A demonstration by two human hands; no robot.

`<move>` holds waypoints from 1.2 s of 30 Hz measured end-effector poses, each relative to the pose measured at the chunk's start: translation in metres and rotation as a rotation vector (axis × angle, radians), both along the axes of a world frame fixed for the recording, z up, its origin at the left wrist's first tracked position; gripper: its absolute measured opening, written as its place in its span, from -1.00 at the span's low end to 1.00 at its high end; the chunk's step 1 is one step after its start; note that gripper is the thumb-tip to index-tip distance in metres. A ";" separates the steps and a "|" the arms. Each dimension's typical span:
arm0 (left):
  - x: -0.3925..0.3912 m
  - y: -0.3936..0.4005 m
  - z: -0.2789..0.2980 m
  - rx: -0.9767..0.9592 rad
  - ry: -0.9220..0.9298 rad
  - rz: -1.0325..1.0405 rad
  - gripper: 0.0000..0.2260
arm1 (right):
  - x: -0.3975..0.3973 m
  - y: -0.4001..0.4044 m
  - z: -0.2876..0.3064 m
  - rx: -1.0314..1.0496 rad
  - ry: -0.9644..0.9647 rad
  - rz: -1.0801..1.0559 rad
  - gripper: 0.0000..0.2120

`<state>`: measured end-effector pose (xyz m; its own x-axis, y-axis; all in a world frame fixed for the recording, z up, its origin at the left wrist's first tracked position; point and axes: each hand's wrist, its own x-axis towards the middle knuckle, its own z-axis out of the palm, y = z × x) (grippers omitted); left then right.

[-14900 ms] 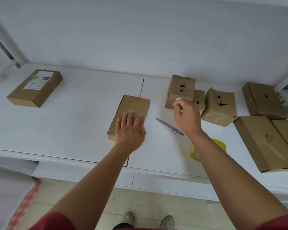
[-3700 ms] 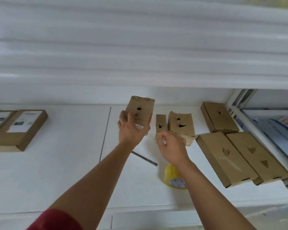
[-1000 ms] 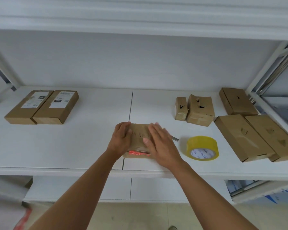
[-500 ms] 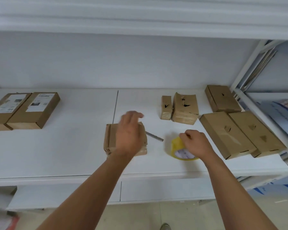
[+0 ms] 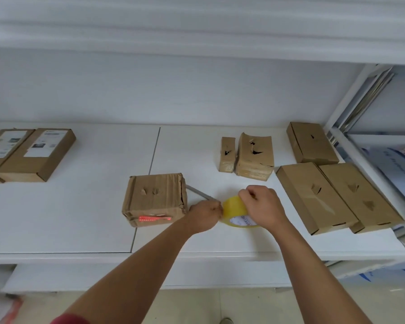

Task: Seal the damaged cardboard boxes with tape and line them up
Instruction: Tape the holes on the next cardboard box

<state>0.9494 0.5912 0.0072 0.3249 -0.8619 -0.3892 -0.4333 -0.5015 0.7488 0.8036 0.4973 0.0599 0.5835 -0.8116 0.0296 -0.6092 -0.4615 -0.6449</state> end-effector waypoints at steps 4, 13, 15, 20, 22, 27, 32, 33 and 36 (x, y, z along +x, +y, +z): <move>-0.010 0.000 0.027 -0.208 0.077 0.170 -0.75 | -0.006 -0.015 0.025 0.156 -0.195 -0.084 -0.71; 0.020 -0.014 0.099 -0.218 0.027 -0.169 -0.91 | -0.042 -0.051 0.071 0.044 -0.276 0.003 -0.67; 0.027 -0.006 0.097 -0.151 -0.011 -0.154 -0.97 | -0.045 -0.047 0.061 0.064 -0.263 0.018 -0.66; 0.038 0.017 0.088 -0.058 0.065 -0.031 -0.87 | -0.045 -0.037 0.038 0.051 -0.195 0.044 -0.66; 0.041 0.019 0.089 -0.019 -0.010 -0.024 -0.87 | -0.037 -0.035 0.027 0.068 -0.065 0.084 -0.61; 0.060 0.025 0.110 -0.002 -0.034 -0.015 -0.86 | -0.037 -0.040 0.012 -0.177 0.490 0.101 -0.58; 0.057 0.029 0.117 -0.008 0.003 -0.029 -0.85 | -0.025 -0.031 0.015 -0.157 0.793 0.193 -0.63; 0.056 0.031 0.115 0.003 0.023 -0.027 -0.87 | -0.021 -0.028 0.015 -0.143 0.871 0.196 -0.67; 0.052 0.044 0.107 0.012 0.110 0.012 -0.90 | -0.008 -0.029 0.023 -0.163 1.011 0.229 -0.80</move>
